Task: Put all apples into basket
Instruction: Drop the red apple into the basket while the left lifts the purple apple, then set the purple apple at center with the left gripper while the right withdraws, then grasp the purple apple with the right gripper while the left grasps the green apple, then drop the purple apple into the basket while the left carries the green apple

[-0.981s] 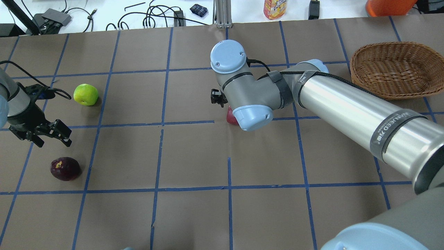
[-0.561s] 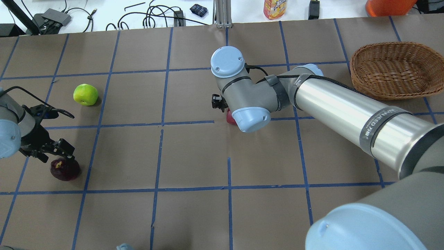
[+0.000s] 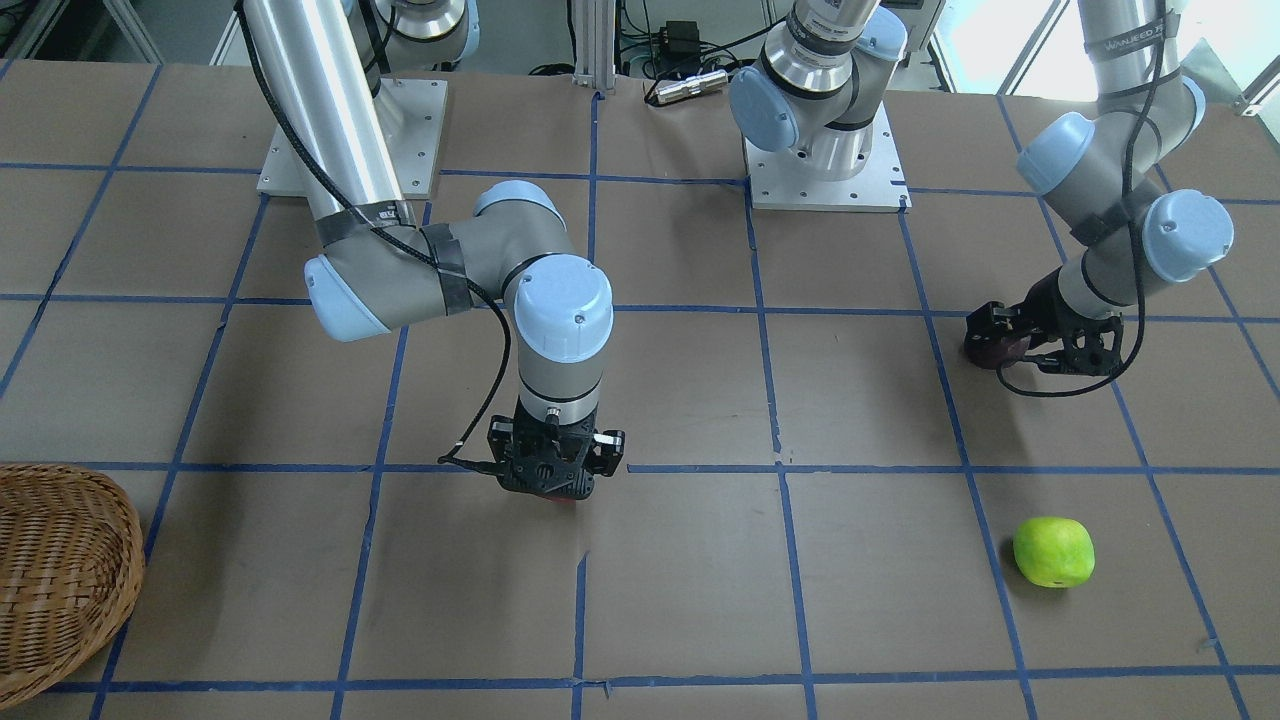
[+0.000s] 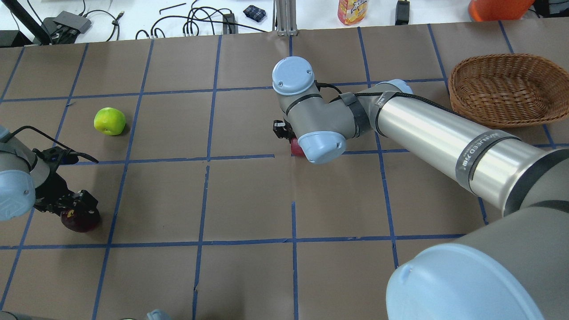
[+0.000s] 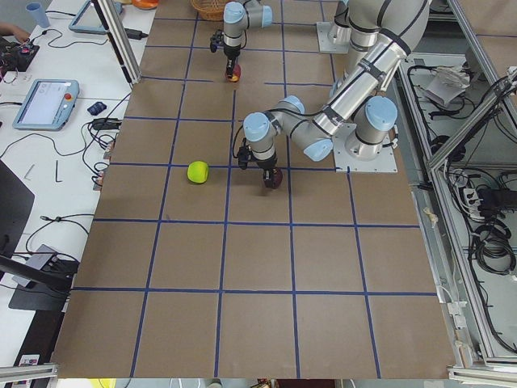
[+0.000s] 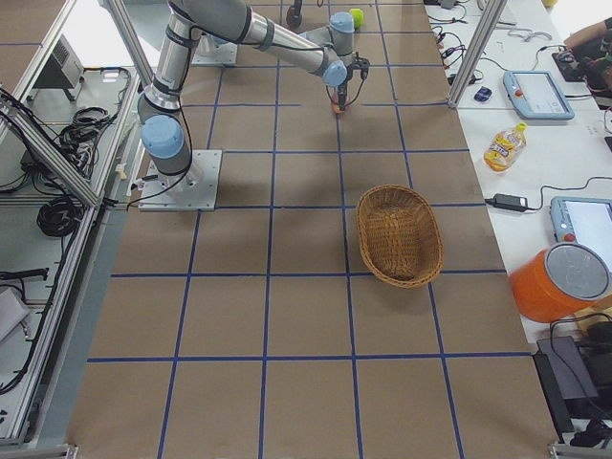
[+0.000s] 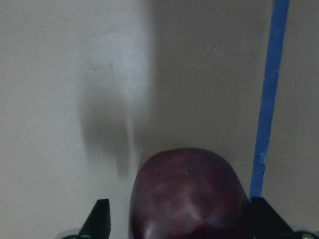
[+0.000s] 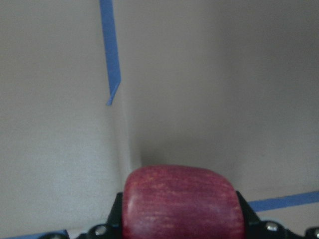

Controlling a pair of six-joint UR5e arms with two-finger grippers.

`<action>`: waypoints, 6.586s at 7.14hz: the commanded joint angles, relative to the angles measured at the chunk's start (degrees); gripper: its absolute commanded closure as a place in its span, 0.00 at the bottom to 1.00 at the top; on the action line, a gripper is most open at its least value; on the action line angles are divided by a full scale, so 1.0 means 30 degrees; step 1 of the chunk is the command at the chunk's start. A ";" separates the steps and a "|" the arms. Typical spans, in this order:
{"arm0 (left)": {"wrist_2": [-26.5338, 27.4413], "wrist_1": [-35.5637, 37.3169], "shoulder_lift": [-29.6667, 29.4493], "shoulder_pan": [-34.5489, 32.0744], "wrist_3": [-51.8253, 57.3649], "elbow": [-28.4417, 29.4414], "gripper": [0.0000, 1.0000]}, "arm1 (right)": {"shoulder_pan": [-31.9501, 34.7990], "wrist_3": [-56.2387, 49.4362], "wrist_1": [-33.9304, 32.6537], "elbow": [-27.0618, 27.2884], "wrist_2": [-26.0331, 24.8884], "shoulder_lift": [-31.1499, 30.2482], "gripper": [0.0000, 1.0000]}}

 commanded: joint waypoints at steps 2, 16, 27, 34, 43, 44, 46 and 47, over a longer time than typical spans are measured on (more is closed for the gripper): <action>-0.0577 -0.2388 0.0669 -0.1176 -0.0438 0.1962 0.99 | -0.5260 -0.4877 0.3693 -0.2287 0.0173 -0.1485 0.69; -0.6528 0.4306 -0.5661 -1.8764 -1.6911 0.7598 0.00 | -1.2208 -1.5813 0.4353 -0.3874 0.1990 -0.0486 0.00; -0.1049 -0.2471 -0.6261 -0.5024 -0.2205 1.2021 0.00 | 0.0021 0.2258 0.0251 0.1361 0.1756 -0.1634 0.00; -0.1315 -0.2514 -0.8825 -0.5137 -0.2581 1.3255 0.50 | -0.0008 0.1699 -0.1083 0.1754 0.2165 -0.0227 0.39; -0.5328 -0.1063 -0.5975 -1.8390 -2.1304 1.1060 0.70 | -1.1482 -1.5645 0.3783 -0.3515 0.1586 -0.0964 0.63; -0.5357 0.0045 -0.6560 -1.8903 -2.3187 1.1059 0.70 | -1.2391 -1.7012 0.3694 -0.4218 0.0304 -0.0119 0.64; -0.4777 0.0026 -0.7296 -2.0072 -2.3412 1.1000 0.37 | -1.3247 -1.9071 0.3663 -0.5742 -0.0931 0.0881 0.66; -0.3785 -0.0031 -0.7298 -2.0167 -2.2976 1.0739 0.03 | -1.3627 -1.9134 0.3664 -0.5690 -0.1317 0.1060 0.67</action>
